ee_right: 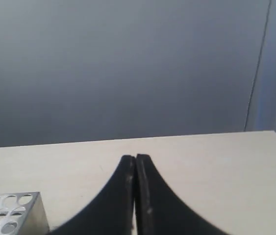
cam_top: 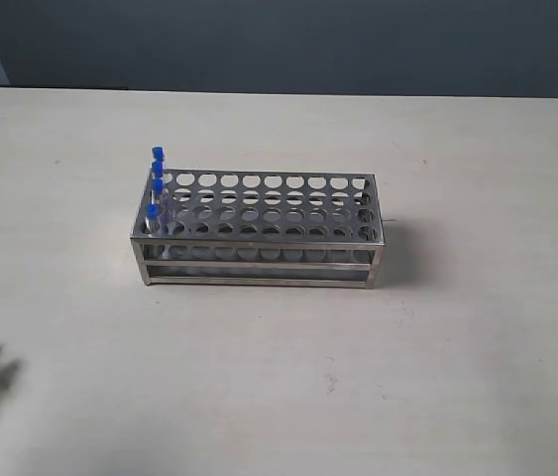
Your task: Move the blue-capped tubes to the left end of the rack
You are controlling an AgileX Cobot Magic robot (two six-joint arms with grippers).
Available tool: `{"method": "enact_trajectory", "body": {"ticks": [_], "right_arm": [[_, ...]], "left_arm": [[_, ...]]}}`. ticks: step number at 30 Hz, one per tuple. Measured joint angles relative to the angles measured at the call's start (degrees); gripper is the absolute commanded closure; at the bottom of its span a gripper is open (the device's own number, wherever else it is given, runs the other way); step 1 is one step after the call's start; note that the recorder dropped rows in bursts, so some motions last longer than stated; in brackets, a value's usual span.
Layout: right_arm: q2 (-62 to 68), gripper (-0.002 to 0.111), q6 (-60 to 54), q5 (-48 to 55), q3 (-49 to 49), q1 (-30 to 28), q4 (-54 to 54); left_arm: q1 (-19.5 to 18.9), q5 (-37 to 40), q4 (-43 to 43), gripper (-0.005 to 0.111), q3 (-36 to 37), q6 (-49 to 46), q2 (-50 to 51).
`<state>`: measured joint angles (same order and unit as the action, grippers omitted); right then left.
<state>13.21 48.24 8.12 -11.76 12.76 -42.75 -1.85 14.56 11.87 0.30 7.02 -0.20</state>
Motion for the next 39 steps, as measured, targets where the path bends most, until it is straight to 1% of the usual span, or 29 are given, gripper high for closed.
{"method": "enact_trajectory", "body": {"ticks": [4, 6, 8, 10, 11, 14, 22, 28, 39], "right_arm": [[-3.08, 0.108, -5.07, -4.1, 6.18, -11.33, 8.66], [-3.74, 0.108, -11.37, -4.39, 7.95, -16.09, 14.5], [-3.86, 0.108, -19.34, -4.39, 9.09, -19.39, 21.09], [-3.96, 0.108, -25.48, -3.97, 9.56, -20.9, 25.45], [-4.0, 0.108, -29.55, -3.83, 9.8, -21.41, 28.21], [-4.0, 0.108, -35.54, -3.11, 10.74, -21.65, 32.23], [-4.43, 0.108, -39.61, 2.53, 11.7, -21.65, 34.47], [-4.57, 0.108, -48.24, 6.15, 11.7, -21.65, 38.85], [-6.4, 0.108, -49.96, 7.73, 11.7, -21.65, 39.45]], "left_arm": [[0.0, 0.0, 0.0, 0.106, 0.0, 0.0, 0.0], [0.0, 0.0, 0.0, 0.106, 0.0, 0.0, 0.0], [0.0, 0.0, 0.0, 0.106, 0.0, 0.0, 0.0], [0.0, 0.0, 0.0, 0.106, 0.0, 0.0, 0.0], [0.0, 0.0, 0.0, 0.106, 0.0, 0.0, 0.0], [0.0, 0.0, 0.0, 0.106, 0.0, 0.0, 0.0], [0.0, 0.0, 0.0, 0.106, 0.0, 0.0, 0.0], [0.0, 0.0, 0.0, 0.106, 0.0, 0.0, 0.0], [0.0, 0.0, 0.0, 0.106, 0.0, 0.0, 0.0]]}}
